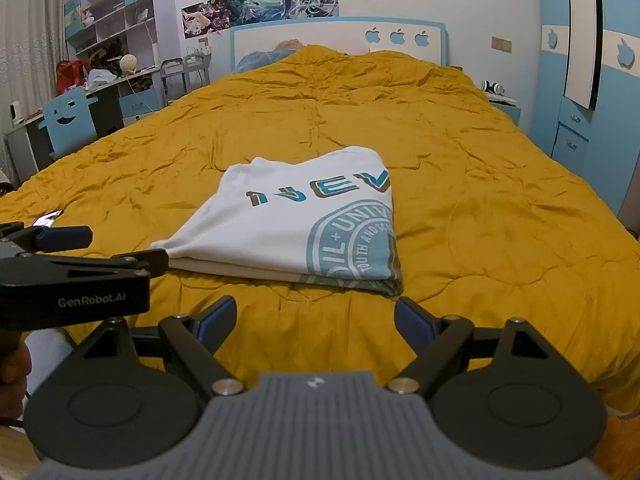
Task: Fold small clothes
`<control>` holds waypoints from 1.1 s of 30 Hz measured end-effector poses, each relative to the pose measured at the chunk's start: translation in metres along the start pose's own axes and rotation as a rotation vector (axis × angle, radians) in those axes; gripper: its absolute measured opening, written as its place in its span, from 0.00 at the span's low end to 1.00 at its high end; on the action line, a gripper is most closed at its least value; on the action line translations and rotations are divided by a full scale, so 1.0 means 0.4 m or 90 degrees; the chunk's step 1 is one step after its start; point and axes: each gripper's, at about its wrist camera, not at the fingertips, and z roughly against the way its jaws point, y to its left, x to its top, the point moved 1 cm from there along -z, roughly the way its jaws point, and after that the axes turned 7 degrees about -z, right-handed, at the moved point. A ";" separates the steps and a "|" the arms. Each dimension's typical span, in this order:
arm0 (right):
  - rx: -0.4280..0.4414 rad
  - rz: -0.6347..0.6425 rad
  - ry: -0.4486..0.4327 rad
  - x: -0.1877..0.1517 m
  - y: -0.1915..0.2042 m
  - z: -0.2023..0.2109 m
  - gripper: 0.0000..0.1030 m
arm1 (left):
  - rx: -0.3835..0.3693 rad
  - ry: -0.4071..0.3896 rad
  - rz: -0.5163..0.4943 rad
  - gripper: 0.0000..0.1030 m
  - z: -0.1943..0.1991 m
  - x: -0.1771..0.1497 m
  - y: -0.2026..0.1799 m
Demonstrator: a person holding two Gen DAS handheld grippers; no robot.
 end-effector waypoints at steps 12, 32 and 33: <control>0.001 0.003 0.000 -0.001 0.003 0.000 0.79 | 0.000 0.008 0.006 0.99 -0.004 0.000 0.001; 0.001 0.003 0.007 -0.004 0.006 -0.010 0.79 | -0.001 0.010 0.005 0.99 -0.003 0.000 0.000; 0.001 0.003 0.007 -0.004 0.006 -0.011 0.79 | -0.001 0.010 0.006 0.99 -0.003 0.000 0.000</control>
